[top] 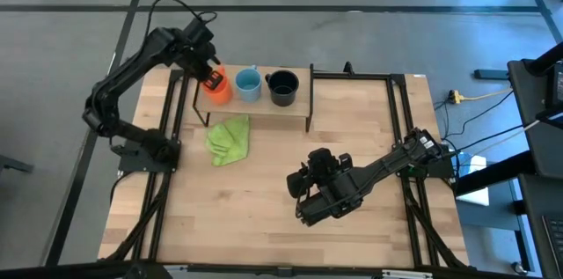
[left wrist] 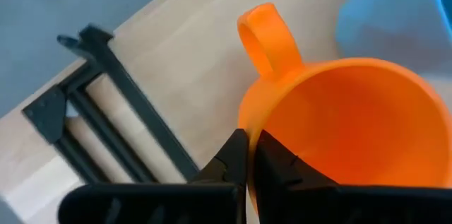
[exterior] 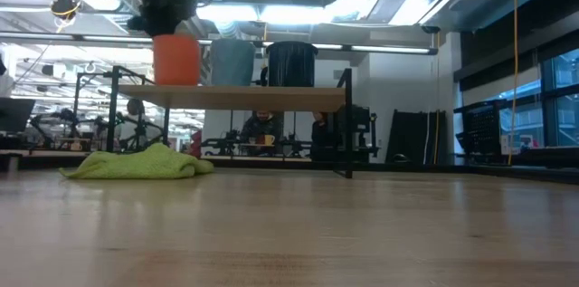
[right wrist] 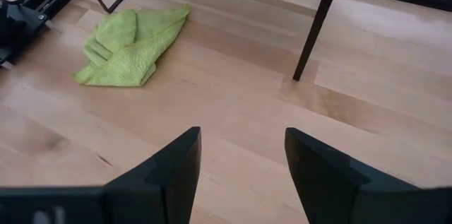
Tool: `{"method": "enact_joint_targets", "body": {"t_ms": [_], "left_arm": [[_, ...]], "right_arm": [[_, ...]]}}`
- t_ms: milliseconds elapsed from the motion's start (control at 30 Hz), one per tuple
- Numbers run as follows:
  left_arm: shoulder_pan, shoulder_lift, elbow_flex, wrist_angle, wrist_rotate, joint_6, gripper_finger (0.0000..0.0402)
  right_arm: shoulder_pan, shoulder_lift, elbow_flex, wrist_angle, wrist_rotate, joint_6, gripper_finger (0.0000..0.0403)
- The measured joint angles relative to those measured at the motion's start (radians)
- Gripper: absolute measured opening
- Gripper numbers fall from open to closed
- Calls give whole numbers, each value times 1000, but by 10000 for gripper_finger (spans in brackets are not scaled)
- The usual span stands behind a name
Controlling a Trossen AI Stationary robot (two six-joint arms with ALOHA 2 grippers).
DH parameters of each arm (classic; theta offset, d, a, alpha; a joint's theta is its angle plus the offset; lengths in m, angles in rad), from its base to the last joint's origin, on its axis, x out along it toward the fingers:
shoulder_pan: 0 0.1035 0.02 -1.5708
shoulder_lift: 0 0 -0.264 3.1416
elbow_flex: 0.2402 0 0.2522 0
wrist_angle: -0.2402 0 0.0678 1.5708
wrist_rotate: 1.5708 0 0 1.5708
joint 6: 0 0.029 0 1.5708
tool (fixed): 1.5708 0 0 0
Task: Stack small to large cups/mugs on shelf
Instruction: Put the orange mug on the shelf, then return to Home Position
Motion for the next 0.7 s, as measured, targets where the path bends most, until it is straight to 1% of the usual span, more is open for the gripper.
{"method": "enact_joint_targets", "body": {"t_ms": [267, 467, 533, 600, 700], "left_arm": [[66, 20, 0, -12, 19, 31, 4], [67, 10, 20, -16, 22, 17, 50], [68, 11, 48, -26, 53, 17, 62], [64, 10, 82, -30, 79, 13, 70], [52, 10, 129, -45, 81, 5, 74]], "right_arm": [[-1, 0, 0, 0, -13, 1, 207], [-2, 0, 0, 0, -15, 1, 207], [-3, 0, 0, -1, -15, 1, 207], [-4, 0, 0, -2, -16, 1, 207], [-5, 0, 0, -2, -16, 1, 207]]}}
